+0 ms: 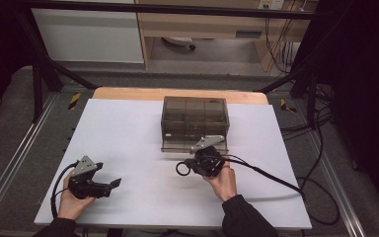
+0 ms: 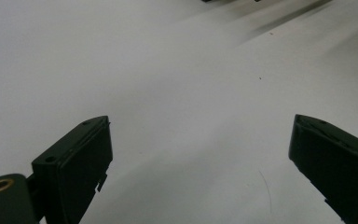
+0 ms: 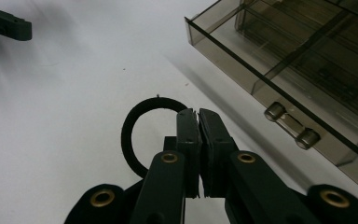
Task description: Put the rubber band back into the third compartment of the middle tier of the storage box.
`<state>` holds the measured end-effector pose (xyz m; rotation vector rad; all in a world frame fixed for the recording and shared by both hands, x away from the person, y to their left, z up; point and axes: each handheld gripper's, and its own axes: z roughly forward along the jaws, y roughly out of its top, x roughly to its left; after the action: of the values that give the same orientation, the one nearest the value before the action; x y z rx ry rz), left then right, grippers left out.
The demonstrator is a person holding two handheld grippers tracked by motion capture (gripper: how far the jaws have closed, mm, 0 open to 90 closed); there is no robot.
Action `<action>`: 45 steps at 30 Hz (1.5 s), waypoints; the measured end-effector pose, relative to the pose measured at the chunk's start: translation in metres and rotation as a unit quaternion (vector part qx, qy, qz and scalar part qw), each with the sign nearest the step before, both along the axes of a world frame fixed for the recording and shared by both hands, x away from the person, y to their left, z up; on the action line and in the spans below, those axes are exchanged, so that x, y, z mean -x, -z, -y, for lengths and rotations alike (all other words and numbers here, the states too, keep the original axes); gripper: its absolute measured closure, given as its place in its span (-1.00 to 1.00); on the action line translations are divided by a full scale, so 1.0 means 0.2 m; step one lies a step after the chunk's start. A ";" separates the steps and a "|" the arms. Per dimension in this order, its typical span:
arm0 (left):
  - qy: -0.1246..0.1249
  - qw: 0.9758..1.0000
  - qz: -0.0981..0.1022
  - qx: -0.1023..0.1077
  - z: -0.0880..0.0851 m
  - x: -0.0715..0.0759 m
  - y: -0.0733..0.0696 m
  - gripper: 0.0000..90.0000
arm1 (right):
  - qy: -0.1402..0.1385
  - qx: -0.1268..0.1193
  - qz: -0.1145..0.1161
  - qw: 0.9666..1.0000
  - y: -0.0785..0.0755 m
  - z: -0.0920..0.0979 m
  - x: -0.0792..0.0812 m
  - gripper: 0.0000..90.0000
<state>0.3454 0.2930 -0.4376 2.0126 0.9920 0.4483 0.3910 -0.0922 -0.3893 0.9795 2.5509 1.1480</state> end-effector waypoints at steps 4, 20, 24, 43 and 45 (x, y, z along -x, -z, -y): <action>0.000 1.000 0.000 0.000 0.00 0.00 0.00 -0.87 | 0.008 0.000 0.002 1.000 -0.01 0.03 -0.01 0.95; 0.000 1.000 0.000 0.000 0.00 0.00 0.00 -0.87 | 0.033 0.004 0.011 0.999 -0.05 0.12 -0.03 0.95; 0.000 1.000 0.000 0.000 0.00 0.00 0.00 -0.87 | 0.036 0.004 0.016 0.999 -0.06 0.14 -0.05 0.95; 0.000 1.000 -0.001 -0.001 0.00 0.00 0.00 -0.87 | 0.075 -0.001 0.020 0.997 -0.09 0.26 -0.12 0.95; 0.000 1.000 -0.001 -0.001 0.00 0.00 0.00 -0.87 | 0.078 0.004 0.022 0.997 -0.09 0.27 -0.12 0.95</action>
<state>0.3456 0.2931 -0.4379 2.0146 0.9927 0.4474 0.4154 -0.1461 -0.3710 1.1175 2.3943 1.1033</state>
